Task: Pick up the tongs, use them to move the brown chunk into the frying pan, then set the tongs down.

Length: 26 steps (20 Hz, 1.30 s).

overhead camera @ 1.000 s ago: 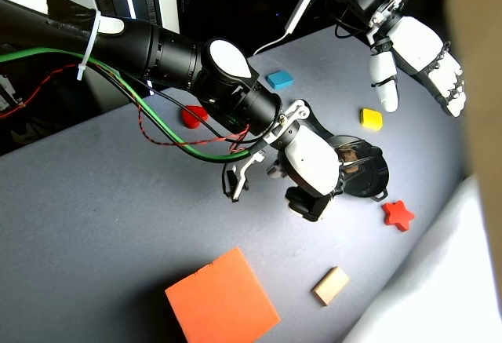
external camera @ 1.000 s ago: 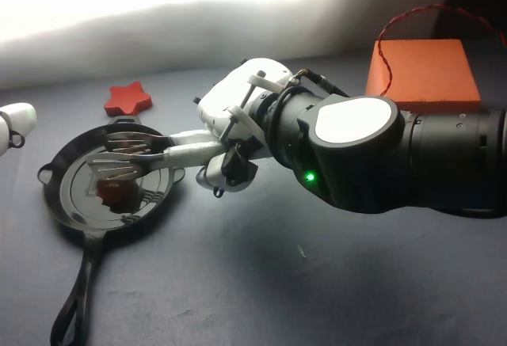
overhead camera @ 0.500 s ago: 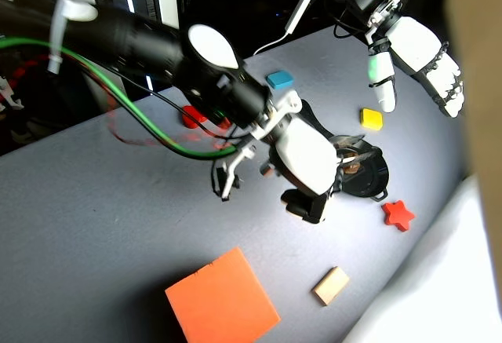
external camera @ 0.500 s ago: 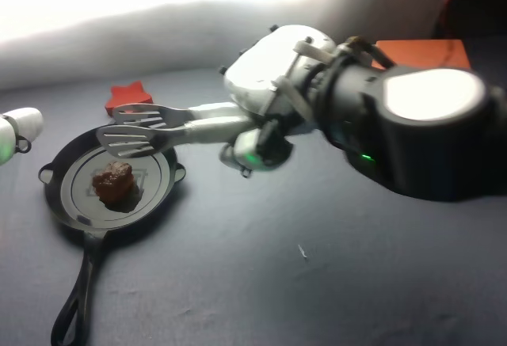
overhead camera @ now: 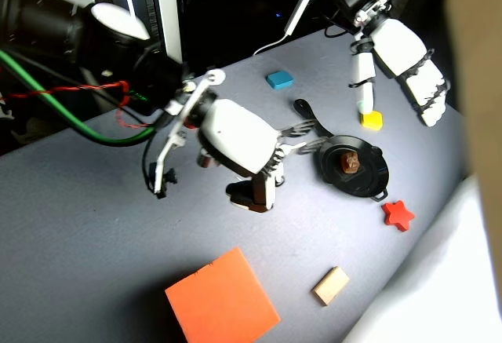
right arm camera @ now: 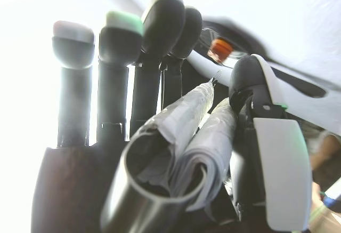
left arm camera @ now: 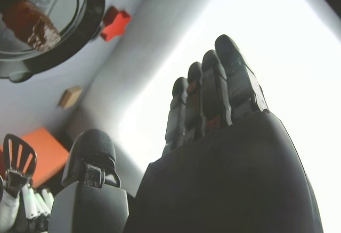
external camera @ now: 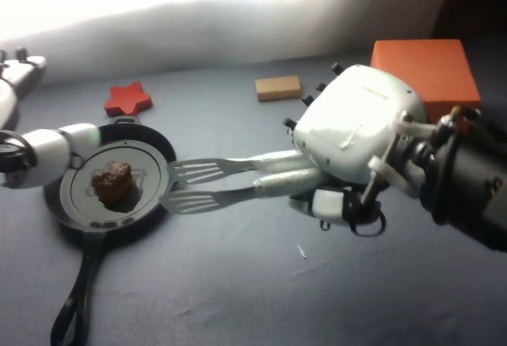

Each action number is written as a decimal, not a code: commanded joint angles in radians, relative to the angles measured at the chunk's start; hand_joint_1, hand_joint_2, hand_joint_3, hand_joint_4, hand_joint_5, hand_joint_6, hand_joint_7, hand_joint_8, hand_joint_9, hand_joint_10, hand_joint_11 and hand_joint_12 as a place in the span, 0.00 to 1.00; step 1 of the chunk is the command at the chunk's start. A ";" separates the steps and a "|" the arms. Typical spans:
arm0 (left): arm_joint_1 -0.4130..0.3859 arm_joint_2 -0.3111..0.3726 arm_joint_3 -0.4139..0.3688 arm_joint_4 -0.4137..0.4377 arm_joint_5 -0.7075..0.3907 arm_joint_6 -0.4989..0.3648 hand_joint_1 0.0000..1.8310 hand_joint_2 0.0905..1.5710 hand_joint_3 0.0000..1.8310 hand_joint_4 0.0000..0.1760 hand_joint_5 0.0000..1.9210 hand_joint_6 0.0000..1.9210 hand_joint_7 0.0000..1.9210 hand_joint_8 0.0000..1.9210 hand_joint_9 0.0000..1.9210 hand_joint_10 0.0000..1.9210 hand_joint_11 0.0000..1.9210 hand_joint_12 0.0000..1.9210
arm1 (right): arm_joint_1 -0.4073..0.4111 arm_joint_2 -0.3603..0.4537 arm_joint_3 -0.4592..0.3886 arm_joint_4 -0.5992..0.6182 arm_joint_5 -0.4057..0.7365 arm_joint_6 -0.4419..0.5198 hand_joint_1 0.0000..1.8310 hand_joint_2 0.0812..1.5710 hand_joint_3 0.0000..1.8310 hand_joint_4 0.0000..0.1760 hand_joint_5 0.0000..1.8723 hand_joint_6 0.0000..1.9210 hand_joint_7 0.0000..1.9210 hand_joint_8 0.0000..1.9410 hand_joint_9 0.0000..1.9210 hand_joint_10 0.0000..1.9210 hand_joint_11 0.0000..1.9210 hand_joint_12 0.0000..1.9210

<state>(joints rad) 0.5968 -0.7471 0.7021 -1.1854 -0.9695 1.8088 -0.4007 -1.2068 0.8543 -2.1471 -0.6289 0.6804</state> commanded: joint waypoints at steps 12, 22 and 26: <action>-0.045 -0.023 -0.054 0.062 -0.036 0.037 0.06 0.79 0.00 0.04 0.06 0.00 0.06 0.00 0.07 0.00 0.00 0.28 | -0.118 -0.120 0.173 -0.222 -0.140 0.061 0.20 0.91 0.00 0.00 0.42 0.46 0.55 0.48 0.47 0.75 0.37 1.00; -0.042 -0.022 -0.053 0.062 -0.036 0.033 0.05 0.80 0.00 0.06 0.05 0.00 0.06 0.00 0.06 0.00 0.00 0.26 | -0.135 -0.104 0.138 -0.223 -0.125 0.033 0.17 0.77 0.00 0.00 0.20 0.34 0.32 0.27 0.26 0.49 0.08 0.85; -0.043 -0.022 -0.048 0.062 -0.036 0.033 0.06 0.79 0.00 0.06 0.06 0.00 0.07 0.00 0.07 0.00 0.00 0.28 | -0.136 -0.083 0.104 -0.223 -0.125 0.025 0.09 0.71 0.00 0.00 0.09 0.12 0.19 0.01 0.13 0.19 0.00 0.64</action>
<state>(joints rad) 0.5610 -0.7761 0.6483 -1.1858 -0.9279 1.8423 -0.5419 -1.2884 0.9539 -2.3051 -0.6758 0.7116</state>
